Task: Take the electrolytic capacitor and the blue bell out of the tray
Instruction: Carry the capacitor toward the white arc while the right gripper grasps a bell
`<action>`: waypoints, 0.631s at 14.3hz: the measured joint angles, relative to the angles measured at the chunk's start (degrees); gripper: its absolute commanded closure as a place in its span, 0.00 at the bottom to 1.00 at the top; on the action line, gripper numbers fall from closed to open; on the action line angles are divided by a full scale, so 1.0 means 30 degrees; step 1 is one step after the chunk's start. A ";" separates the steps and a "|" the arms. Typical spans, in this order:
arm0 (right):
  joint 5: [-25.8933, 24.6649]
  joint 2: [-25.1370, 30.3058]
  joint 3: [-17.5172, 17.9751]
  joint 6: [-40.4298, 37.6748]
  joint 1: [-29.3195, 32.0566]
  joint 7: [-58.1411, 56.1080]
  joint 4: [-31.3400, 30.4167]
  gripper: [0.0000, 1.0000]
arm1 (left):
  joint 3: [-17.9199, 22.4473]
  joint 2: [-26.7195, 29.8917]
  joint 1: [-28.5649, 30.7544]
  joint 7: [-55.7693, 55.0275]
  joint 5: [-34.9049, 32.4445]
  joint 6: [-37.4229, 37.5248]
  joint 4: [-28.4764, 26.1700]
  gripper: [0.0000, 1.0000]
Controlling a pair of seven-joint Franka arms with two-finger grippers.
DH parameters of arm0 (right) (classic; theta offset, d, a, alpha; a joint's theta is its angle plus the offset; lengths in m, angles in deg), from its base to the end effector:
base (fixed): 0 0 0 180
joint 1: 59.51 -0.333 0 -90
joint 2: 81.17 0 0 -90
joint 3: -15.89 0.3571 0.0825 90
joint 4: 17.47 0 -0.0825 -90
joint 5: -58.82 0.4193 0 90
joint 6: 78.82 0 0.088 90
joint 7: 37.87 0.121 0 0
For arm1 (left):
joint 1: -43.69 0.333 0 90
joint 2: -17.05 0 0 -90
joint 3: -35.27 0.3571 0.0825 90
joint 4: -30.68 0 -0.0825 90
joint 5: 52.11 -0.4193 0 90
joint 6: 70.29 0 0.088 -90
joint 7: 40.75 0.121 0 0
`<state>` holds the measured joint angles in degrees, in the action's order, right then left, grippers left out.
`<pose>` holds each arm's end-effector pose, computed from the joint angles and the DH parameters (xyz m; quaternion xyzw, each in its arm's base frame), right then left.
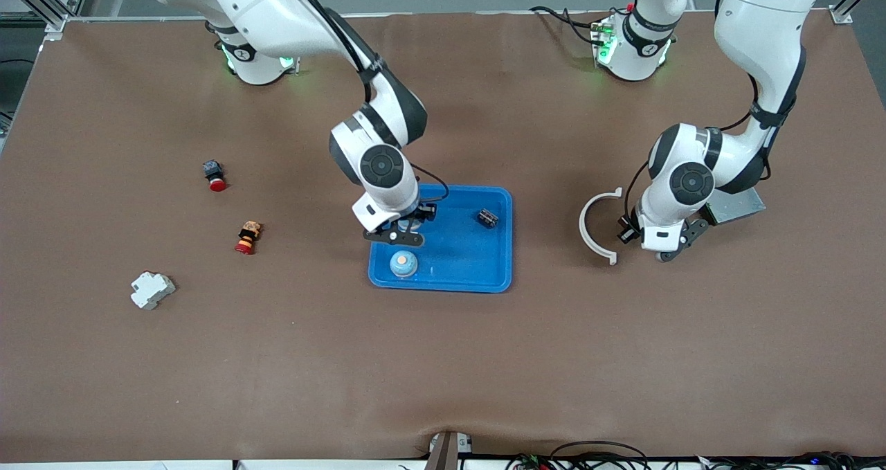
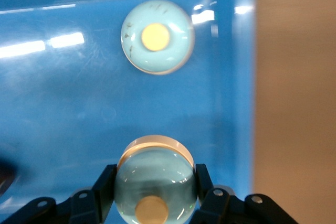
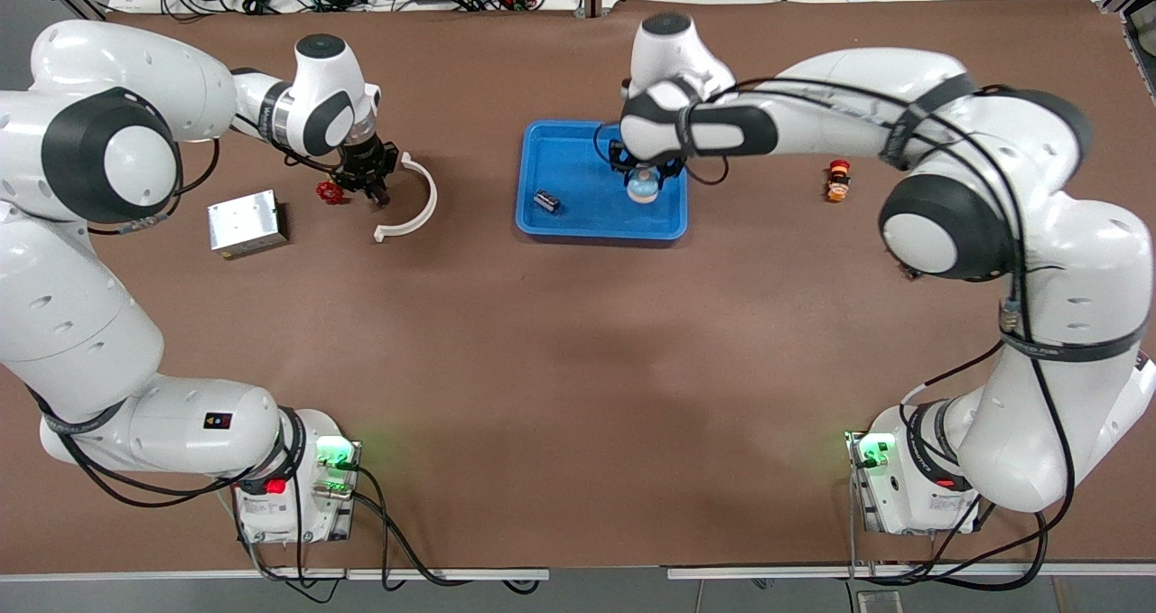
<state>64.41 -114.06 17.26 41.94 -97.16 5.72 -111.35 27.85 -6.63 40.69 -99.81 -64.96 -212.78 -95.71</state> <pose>0.5598 0.4584 0.2740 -0.9952 0.0684 0.0704 0.0008 0.5619 -0.1045 0.1751 -0.9420 -0.3278 0.0303 0.0650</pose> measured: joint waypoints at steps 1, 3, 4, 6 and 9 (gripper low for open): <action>0.0000 0.1094 -0.0070 -0.1582 0.0330 -0.0560 0.0095 0.81 | -0.0015 -0.0097 -0.0013 0.0000 0.0000 -0.0045 0.0015 0.69; 0.0000 0.3334 -0.0161 -0.4575 0.1593 -0.2932 0.0096 0.81 | -0.0016 -0.0121 -0.0016 0.0001 -0.0002 -0.0047 0.0047 0.00; 0.0000 0.4336 -0.0216 -0.5849 0.2435 -0.4540 0.0059 0.81 | -0.0018 -0.0126 -0.0021 0.0001 -0.0003 -0.0047 0.0084 0.00; -0.0004 0.5996 -0.0336 -0.7657 0.4245 -0.7917 -0.0156 0.81 | -0.0038 -0.0128 -0.0064 -0.0001 -0.0003 -0.0047 0.0177 0.00; -0.0311 0.7862 -0.0453 -0.8843 0.6916 -1.2456 -0.1214 0.81 | -0.0112 -0.0044 -0.0098 -0.0004 -0.0003 0.0127 0.0452 0.00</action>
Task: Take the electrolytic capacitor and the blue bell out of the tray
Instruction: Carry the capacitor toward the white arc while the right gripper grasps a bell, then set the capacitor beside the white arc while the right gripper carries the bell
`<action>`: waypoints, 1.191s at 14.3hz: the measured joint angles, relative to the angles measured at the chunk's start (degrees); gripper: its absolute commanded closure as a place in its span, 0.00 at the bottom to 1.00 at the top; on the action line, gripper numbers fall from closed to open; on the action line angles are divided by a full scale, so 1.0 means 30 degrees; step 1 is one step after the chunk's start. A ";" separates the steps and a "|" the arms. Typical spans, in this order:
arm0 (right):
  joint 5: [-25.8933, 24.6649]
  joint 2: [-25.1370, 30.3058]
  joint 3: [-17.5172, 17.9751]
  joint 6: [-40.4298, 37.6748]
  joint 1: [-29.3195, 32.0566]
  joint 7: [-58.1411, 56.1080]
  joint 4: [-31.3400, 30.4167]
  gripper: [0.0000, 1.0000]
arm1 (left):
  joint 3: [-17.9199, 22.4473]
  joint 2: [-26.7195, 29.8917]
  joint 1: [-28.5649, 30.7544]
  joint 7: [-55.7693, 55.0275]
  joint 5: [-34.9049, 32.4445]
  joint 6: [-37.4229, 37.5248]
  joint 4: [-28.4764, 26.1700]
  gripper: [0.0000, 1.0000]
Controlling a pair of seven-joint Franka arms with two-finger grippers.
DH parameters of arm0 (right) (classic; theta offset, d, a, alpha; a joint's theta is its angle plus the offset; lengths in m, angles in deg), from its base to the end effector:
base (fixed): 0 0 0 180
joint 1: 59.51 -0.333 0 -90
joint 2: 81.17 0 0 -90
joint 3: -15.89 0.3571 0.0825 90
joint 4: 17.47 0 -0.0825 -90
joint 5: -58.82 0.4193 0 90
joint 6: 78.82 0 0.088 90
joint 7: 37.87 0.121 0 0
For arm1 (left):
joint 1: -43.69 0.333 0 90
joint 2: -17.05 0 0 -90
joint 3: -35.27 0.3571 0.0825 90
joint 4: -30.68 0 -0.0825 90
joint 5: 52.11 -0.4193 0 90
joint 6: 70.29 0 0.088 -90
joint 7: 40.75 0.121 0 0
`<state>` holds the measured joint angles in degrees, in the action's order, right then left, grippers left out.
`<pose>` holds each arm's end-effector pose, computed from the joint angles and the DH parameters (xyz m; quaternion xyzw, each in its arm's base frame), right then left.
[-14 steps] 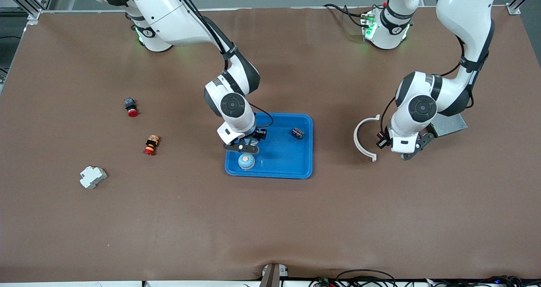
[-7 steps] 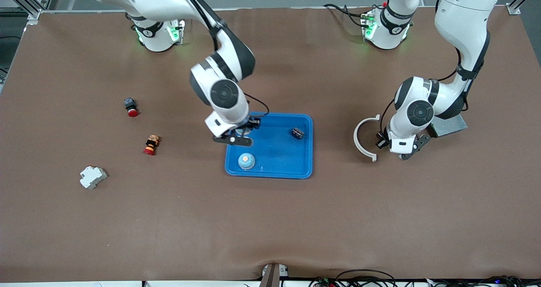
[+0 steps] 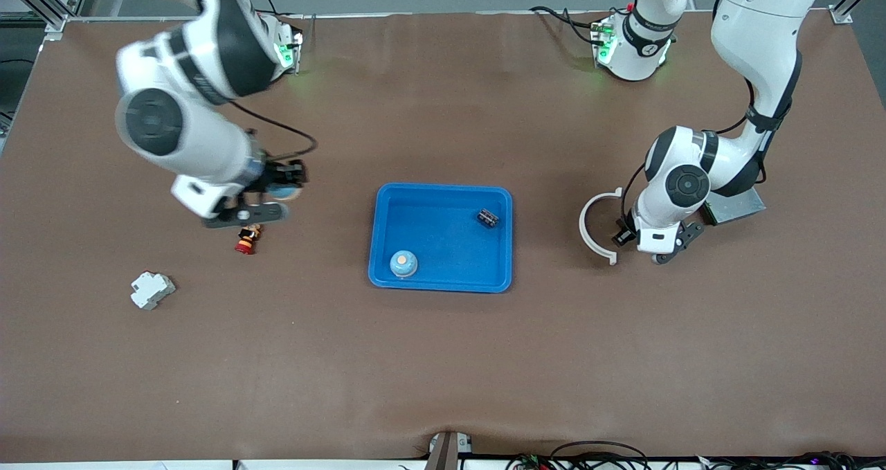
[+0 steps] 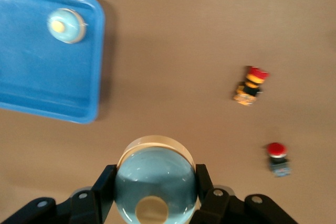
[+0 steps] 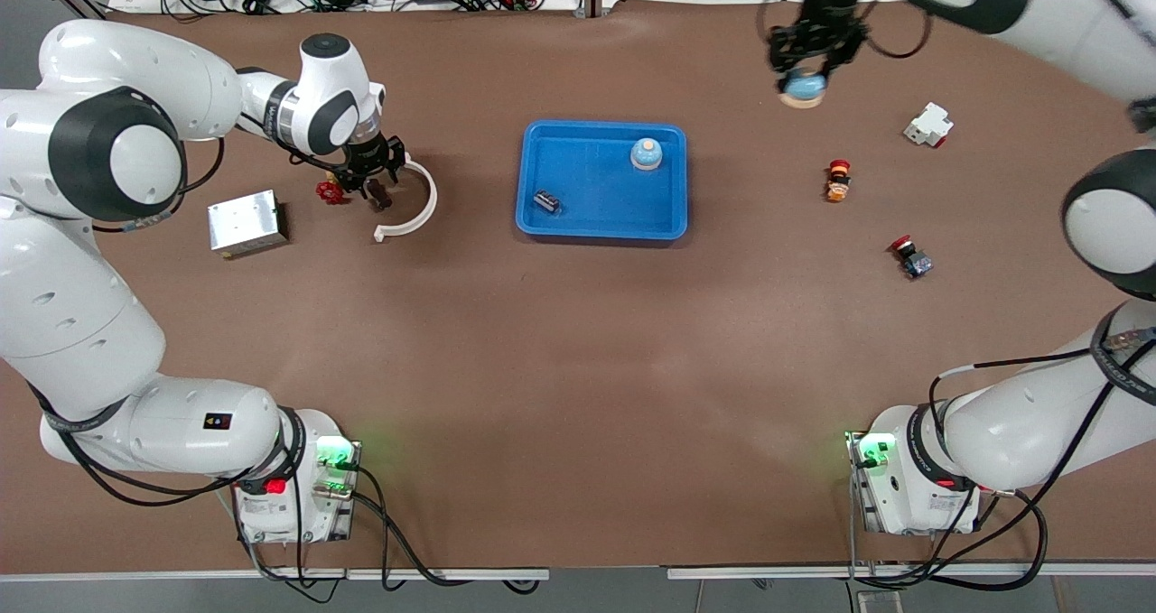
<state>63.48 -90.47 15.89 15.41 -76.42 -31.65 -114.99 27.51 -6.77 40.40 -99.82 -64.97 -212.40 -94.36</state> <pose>0.5943 0.1904 0.4928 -0.9895 -0.0851 0.1153 0.0172 0.5701 -0.1119 0.1818 -0.9438 -0.3240 0.0238 0.0609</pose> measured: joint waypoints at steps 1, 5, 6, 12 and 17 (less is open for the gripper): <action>-0.0583 0.0537 -0.0012 0.0040 0.0649 -0.1068 -0.0671 0.81 | -0.0047 0.0147 -0.0099 0.0000 0.0000 0.0518 0.0218 0.00; -0.1622 0.1794 -0.0006 0.1444 0.2781 -0.4461 -0.3159 0.82 | -0.0910 0.0984 -0.0690 -0.0921 0.0017 0.5238 0.2779 0.00; -0.1648 0.1831 -0.0013 0.2152 0.3490 -0.5549 -0.3638 0.82 | -0.1439 0.1040 -0.0822 -0.1933 0.0042 0.6056 0.3587 0.00; -0.2477 0.1268 -0.0024 0.6751 0.6272 -0.8974 -0.6265 0.81 | -0.2960 -0.0172 -0.3601 -0.8480 0.0548 0.7006 0.6858 0.00; -0.2560 -0.1257 -0.0009 0.8853 0.7044 -0.9061 -0.6349 0.81 | -0.2964 -0.3558 -0.6124 -1.3534 0.0557 0.7001 1.0080 0.00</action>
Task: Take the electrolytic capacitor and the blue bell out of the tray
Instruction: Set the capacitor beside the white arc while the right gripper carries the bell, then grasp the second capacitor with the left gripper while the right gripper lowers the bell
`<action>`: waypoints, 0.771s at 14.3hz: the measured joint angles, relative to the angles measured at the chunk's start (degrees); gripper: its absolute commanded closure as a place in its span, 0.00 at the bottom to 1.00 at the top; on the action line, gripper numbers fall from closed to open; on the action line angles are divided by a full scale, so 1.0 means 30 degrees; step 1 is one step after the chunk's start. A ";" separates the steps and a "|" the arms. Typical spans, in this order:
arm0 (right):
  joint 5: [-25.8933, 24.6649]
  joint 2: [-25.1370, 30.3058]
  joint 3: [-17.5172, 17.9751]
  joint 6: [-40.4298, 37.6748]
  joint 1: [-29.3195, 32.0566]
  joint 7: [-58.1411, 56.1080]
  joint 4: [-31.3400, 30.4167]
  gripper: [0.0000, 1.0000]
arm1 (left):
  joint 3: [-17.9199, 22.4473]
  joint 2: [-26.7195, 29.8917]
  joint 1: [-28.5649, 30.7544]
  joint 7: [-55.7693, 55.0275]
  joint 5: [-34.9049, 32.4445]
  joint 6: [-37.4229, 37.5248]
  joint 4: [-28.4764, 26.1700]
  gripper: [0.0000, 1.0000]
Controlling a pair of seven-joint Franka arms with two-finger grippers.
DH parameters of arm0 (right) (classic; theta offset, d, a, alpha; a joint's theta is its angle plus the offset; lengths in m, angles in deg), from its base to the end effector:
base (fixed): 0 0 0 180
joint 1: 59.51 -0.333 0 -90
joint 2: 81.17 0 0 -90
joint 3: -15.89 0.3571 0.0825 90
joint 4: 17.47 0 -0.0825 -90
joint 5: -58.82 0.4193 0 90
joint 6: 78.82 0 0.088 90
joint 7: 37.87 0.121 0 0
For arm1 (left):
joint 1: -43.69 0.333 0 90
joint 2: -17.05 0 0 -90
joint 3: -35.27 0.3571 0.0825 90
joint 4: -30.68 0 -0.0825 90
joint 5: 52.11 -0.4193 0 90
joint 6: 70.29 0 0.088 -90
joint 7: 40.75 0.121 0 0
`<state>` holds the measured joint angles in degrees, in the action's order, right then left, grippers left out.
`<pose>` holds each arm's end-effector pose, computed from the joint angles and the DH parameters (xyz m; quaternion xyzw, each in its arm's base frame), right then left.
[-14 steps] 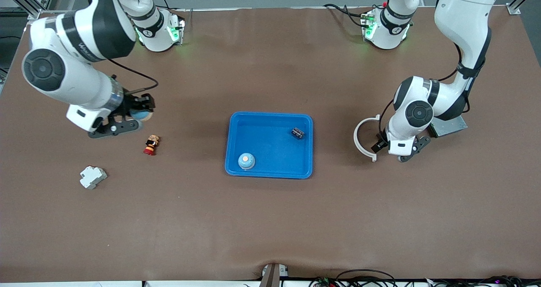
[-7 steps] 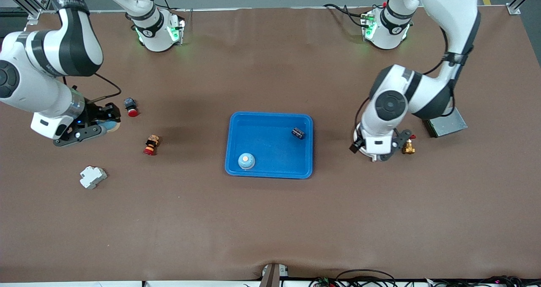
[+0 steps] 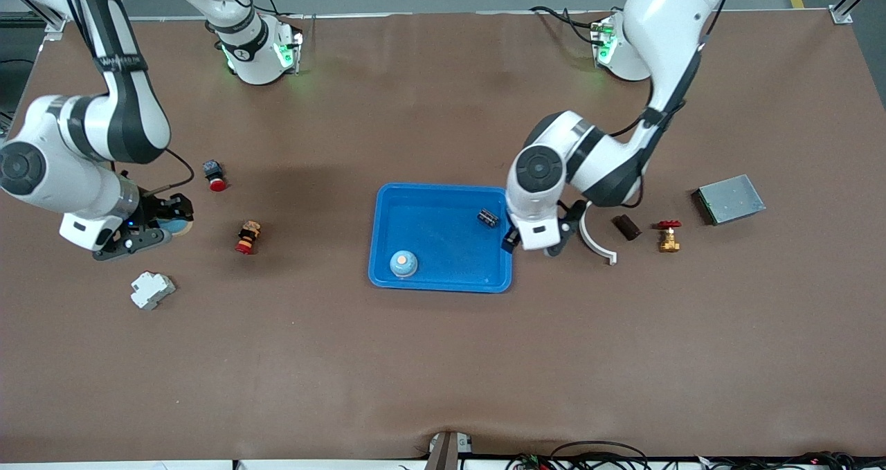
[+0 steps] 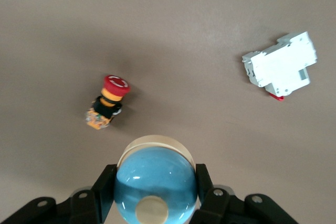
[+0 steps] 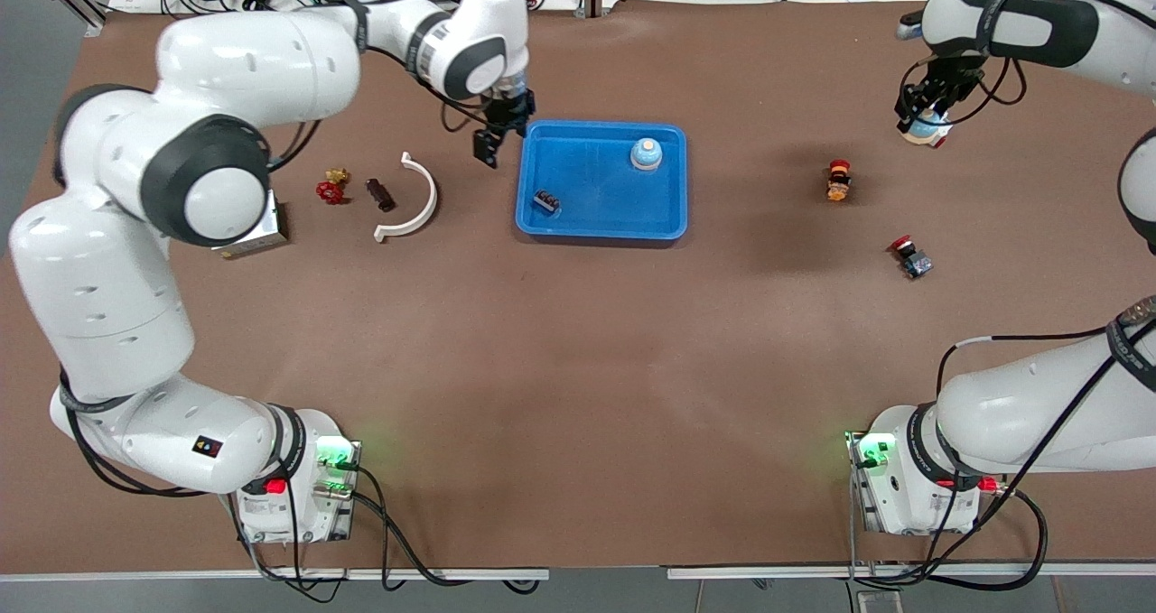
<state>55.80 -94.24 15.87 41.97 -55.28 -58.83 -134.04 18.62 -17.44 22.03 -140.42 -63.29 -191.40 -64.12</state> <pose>0.6031 -0.0479 0.3252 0.9839 0.1599 -0.0800 0.0042 0.5851 -0.4180 0.2609 -0.8764 -0.4783 0.0224 0.0518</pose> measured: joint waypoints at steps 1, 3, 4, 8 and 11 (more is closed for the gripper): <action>-0.0005 -0.0619 0.0001 0.0258 0.0090 -0.0011 0.0044 0.81 | 0.0011 -0.0559 -0.0318 -0.0475 0.0000 -0.0010 0.0388 0.00; -0.0010 -0.1650 0.0005 0.0672 0.0141 -0.0013 0.0216 0.81 | 0.0040 -0.1356 -0.0871 -0.1214 -0.0001 -0.0040 0.0761 0.00; -0.0010 -0.2061 0.0008 0.0922 0.0153 -0.0013 0.0277 0.81 | 0.0046 -0.1611 -0.1084 -0.1402 -0.0002 -0.0042 0.0842 0.00; -0.0010 -0.3507 0.0006 0.2397 0.0486 -0.0013 0.0384 0.79 | 0.0114 -0.2463 -0.1830 -0.2493 -0.0002 -0.0294 0.0917 0.00; -0.0010 -0.4062 0.0009 0.2590 0.0688 -0.0014 0.0483 0.78 | 0.0141 -0.3093 -0.1905 -0.2680 -0.0003 -0.1141 0.0945 0.26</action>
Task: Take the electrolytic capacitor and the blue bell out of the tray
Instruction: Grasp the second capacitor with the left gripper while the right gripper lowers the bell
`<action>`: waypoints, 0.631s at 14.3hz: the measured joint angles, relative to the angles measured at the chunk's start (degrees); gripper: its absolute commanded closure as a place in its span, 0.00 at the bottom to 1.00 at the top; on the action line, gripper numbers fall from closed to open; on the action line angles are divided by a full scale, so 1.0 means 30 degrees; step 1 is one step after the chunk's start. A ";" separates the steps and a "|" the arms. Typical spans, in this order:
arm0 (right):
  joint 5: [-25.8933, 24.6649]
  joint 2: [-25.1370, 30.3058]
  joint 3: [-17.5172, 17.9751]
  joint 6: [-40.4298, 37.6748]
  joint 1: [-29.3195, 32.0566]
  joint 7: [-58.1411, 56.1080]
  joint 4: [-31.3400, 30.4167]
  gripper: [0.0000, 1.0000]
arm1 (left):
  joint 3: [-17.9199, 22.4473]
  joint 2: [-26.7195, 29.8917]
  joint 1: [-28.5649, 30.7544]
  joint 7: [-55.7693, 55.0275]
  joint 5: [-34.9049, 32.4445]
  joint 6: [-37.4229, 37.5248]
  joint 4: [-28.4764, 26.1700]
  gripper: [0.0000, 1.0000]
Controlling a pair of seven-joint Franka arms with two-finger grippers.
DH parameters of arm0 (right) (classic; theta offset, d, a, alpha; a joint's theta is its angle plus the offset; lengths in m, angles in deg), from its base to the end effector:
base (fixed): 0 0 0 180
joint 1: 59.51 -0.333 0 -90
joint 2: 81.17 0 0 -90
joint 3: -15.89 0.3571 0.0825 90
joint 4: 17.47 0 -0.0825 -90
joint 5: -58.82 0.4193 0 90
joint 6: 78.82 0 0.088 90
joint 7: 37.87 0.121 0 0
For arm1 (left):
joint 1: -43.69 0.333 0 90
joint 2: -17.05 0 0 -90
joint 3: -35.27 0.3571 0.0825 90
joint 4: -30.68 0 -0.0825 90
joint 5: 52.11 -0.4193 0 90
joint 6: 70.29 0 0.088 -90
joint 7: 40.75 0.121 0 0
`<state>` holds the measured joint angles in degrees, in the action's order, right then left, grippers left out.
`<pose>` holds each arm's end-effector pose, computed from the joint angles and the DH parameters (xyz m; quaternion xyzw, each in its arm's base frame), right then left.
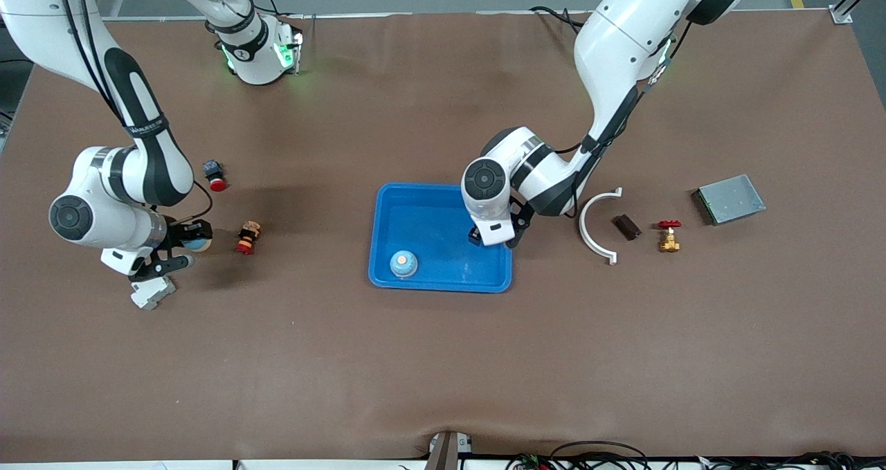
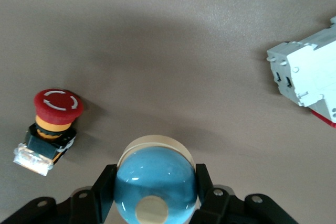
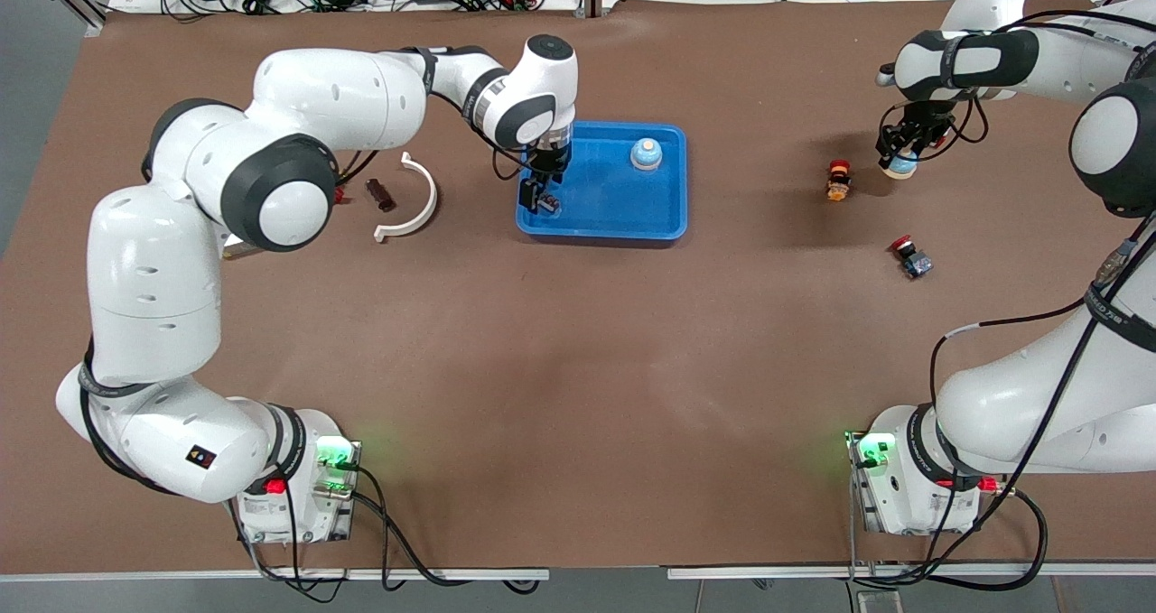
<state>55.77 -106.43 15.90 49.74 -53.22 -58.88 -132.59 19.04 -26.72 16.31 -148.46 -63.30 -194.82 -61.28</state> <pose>0.6154 -0.0699 0.2140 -0.9837 -0.1459 0.1045 0.0059 0.5478 -0.4759 0.1719 -0.8614 -0.5011 0.0435 0.0712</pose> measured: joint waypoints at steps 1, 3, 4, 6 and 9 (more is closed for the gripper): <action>0.0000 -0.0110 0.0002 0.0054 0.0028 0.0000 0.0009 0.78 | 0.0017 -0.0136 0.0000 -0.0001 0.0000 -0.0201 0.0016 0.35; 0.0000 -0.0370 0.0001 0.0111 0.0127 0.0000 0.0014 0.76 | 0.0023 -0.0219 -0.0001 0.0005 -0.0001 -0.0353 0.0062 0.59; 0.0000 -0.0479 0.0001 0.0153 0.0168 0.0000 0.0015 0.75 | 0.0022 -0.0215 -0.0001 0.0018 -0.0004 -0.0377 0.0132 0.81; 0.0000 -0.0652 0.0002 0.0218 0.0195 0.0000 0.0041 0.74 | 0.0022 -0.0218 -0.0002 0.0032 -0.0008 -0.0388 0.0213 1.00; 0.0000 -0.0828 0.0015 0.0414 0.0195 0.0000 0.0060 0.74 | 0.0050 -0.0151 0.0155 0.0137 -0.0049 -0.0369 0.0618 1.00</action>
<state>55.77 -108.91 15.94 50.98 -52.63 -58.88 -132.41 19.19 -27.17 16.78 -148.05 -63.45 -195.93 -59.43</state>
